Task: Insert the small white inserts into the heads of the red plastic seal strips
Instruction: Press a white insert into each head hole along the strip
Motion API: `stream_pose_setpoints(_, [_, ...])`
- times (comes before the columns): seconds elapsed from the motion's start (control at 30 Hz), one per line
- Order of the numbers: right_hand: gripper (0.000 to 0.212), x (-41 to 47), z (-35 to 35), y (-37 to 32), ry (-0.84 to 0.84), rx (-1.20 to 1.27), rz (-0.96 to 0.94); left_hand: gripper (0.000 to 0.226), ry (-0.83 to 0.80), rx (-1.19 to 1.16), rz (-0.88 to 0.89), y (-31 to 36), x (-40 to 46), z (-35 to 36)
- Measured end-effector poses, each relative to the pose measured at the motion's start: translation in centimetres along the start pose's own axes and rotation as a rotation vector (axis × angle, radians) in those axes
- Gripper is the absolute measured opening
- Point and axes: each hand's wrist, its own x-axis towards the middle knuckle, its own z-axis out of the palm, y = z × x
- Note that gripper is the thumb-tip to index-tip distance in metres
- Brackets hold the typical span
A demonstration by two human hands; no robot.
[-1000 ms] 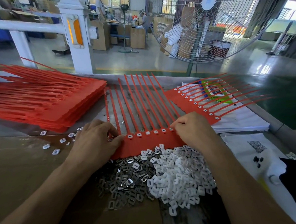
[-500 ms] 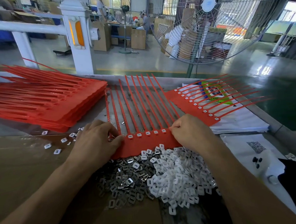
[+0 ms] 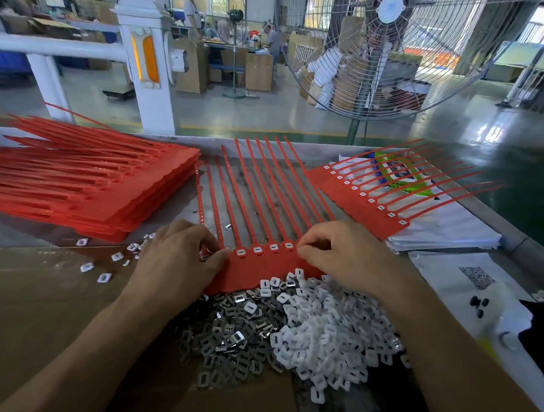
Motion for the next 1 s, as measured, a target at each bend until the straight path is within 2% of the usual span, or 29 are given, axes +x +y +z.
stream_pose_setpoints(0.1, [0.016, -0.2, 0.4, -0.2, -0.089, 0.030, 0.015, 0.016, 0.004, 0.004, 0.002, 0.0, 0.0, 0.0])
stream_pose_setpoints(0.47, [0.010, -0.2, 0.7, -0.1, -0.096, 0.027, 0.010, 0.017, 0.007, 0.006, 0.000, 0.1, 0.0, 0.0])
stream_pose_setpoints(0.63, [0.017, -0.3, 1.4, -0.5, -0.103, 0.074, -0.128, 0.016, 0.007, 0.007, 0.006, 0.1, 0.0, 0.0])
stream_pose_setpoints(0.77, [0.006, 0.0, 2.0, -0.8, -0.122, 0.093, -0.177, 0.017, -0.005, 0.014, 0.003, 0.1, 0.0, 0.0])
stream_pose_setpoints(1.0, [0.007, -0.1, 2.1, -0.6, -0.099, 0.171, -0.152, 0.016, -0.001, 0.015, 0.005, 0.1, 0.0, -0.1])
